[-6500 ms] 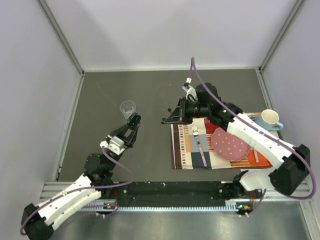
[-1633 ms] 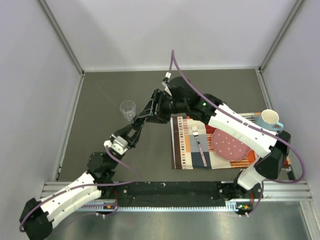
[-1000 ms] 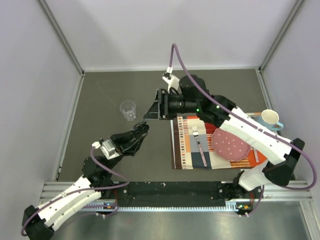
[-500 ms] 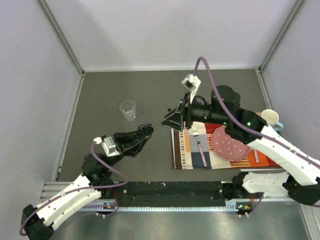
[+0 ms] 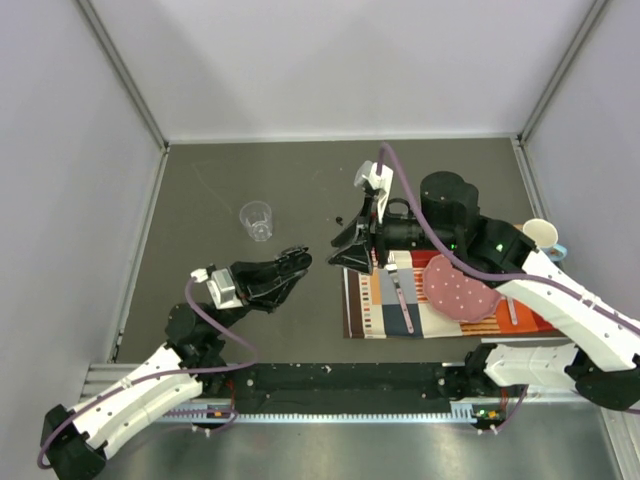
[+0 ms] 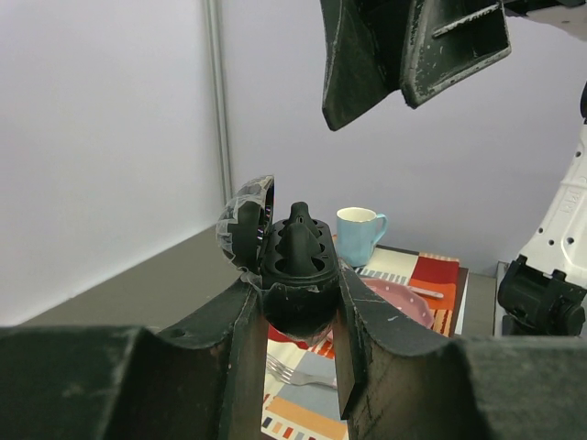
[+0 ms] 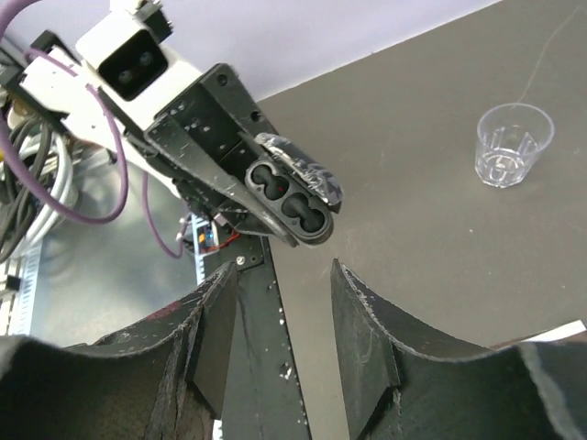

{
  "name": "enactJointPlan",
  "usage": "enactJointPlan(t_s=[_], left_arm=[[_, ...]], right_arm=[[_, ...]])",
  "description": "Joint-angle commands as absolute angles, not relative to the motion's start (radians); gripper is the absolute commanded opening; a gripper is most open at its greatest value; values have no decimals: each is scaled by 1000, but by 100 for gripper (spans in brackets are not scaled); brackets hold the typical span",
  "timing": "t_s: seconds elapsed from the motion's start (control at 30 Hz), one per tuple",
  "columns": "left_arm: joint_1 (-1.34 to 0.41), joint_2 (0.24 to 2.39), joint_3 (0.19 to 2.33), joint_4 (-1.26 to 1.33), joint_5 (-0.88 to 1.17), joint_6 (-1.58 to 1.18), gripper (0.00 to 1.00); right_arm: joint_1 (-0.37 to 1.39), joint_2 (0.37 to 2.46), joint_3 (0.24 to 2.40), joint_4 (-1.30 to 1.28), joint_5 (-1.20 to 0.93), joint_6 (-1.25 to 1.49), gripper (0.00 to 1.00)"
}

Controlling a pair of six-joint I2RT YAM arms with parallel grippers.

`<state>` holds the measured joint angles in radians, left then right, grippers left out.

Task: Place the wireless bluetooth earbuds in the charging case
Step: Adjust the earbud with the charging case.

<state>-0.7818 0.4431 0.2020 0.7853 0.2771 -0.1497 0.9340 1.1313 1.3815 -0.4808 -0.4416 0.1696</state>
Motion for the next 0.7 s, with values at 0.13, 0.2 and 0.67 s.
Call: enactJointPlan(t_s=[0.13,0.2,0.67], left_arm=[[-785,436,250,813,296,-160,0],[-785,437,249,815,291,-156,0],[-785,454,250,833,288,-140,0]], right_arm=[[939,1138,1453,-505,-589,66,44],[939,1137,1450,-506,-588,57,44],[950,1111,1417,-468,-571,32,41]])
